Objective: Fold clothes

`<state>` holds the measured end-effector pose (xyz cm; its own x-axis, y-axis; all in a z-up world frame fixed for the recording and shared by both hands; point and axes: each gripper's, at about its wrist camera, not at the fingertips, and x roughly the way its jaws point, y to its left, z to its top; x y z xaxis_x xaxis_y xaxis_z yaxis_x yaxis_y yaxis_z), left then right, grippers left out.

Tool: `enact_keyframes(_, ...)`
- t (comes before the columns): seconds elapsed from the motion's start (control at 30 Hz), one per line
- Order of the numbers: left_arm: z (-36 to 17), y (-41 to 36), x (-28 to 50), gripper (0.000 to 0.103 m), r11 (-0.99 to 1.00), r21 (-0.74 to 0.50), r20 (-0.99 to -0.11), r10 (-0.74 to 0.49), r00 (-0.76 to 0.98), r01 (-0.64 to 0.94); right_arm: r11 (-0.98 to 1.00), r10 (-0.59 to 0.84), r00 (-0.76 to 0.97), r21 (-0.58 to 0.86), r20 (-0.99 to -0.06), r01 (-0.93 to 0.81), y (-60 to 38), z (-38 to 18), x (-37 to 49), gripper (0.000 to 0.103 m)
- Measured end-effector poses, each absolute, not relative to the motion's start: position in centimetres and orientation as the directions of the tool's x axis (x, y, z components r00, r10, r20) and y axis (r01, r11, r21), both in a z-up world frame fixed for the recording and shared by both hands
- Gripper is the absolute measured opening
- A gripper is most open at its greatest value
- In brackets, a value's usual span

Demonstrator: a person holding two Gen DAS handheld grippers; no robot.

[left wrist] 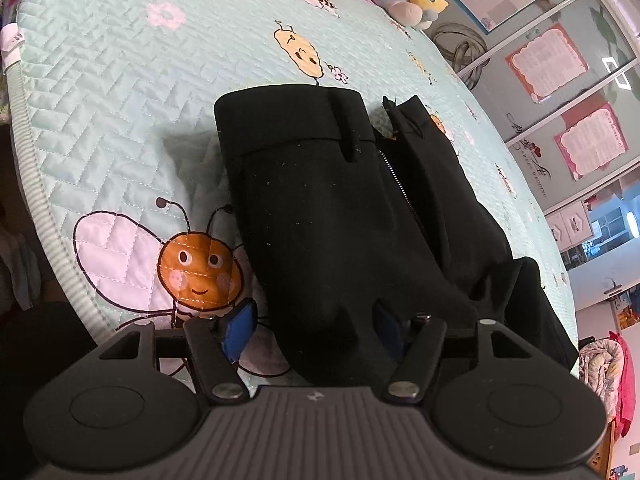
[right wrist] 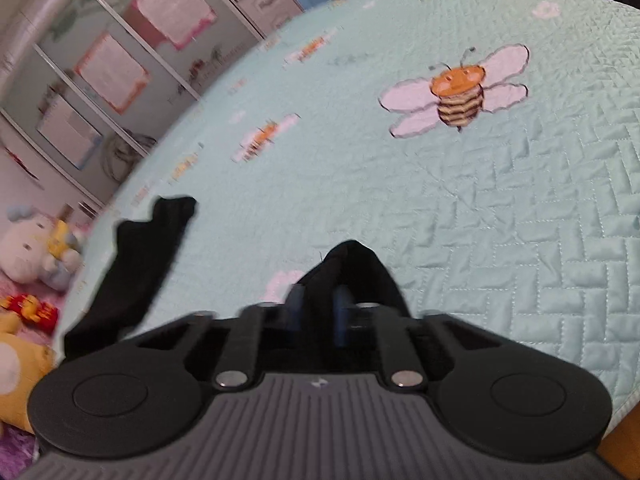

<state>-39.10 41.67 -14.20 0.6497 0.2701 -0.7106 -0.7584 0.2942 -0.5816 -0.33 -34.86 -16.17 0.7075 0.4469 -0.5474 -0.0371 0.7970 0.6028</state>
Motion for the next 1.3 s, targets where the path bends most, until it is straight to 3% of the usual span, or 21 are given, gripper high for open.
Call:
enact_keyframes(0.17,-14.1,42.0,-39.7,0.066,0.282,-0.585,-0.708,0.280,0.648,-0.761,0.782,0.467,0.719,0.620,-0.515,-0.065,-33.8,-15.8,-2.4,0.003)
enact_keyframes(0.27,-14.1,42.3,-40.3,0.066,0.270,-0.590,-0.704,0.290,0.648,-0.761,0.759,0.499,0.721,0.644,-0.481,-0.096,-32.9,-15.1,-4.7,0.009)
enact_keyframes(0.37,-14.3,42.5,-40.8,0.067,0.260,-0.592,-0.704,0.293,0.647,-0.763,0.735,0.529,0.722,0.667,-0.446,-0.126,-31.9,-14.5,-7.0,0.036)
enact_keyframes(0.5,-15.0,42.9,-41.7,0.067,0.231,-0.607,-0.700,0.297,0.649,-0.760,0.693,0.582,0.705,0.700,-0.404,-0.172,-30.2,-13.9,-10.1,0.046)
enact_keyframes(0.7,-14.7,43.2,-42.2,0.067,0.236,-0.621,-0.687,0.295,0.664,-0.747,0.565,0.775,0.463,0.800,-0.430,-0.203,-22.0,-17.4,-13.4,0.049)
enact_keyframes(0.87,-10.2,41.8,-42.2,0.067,0.374,-0.586,-0.602,0.393,0.695,-0.719,0.517,0.837,0.369,0.806,-0.405,-0.288,-15.3,-16.4,-13.5,0.052)
enact_keyframes(1.0,-7.1,41.5,-41.3,0.072,0.462,-0.551,-0.538,0.439,0.719,-0.695,0.525,0.836,0.377,0.784,-0.400,-0.331,-11.1,-14.5,-12.2,0.066)
enact_keyframes(1.3,-9.0,39.2,-37.9,0.072,0.544,-0.546,-0.551,0.340,0.762,-0.637,0.628,0.709,0.526,0.761,-0.471,-0.165,-6.5,-14.4,-1.9,0.074)
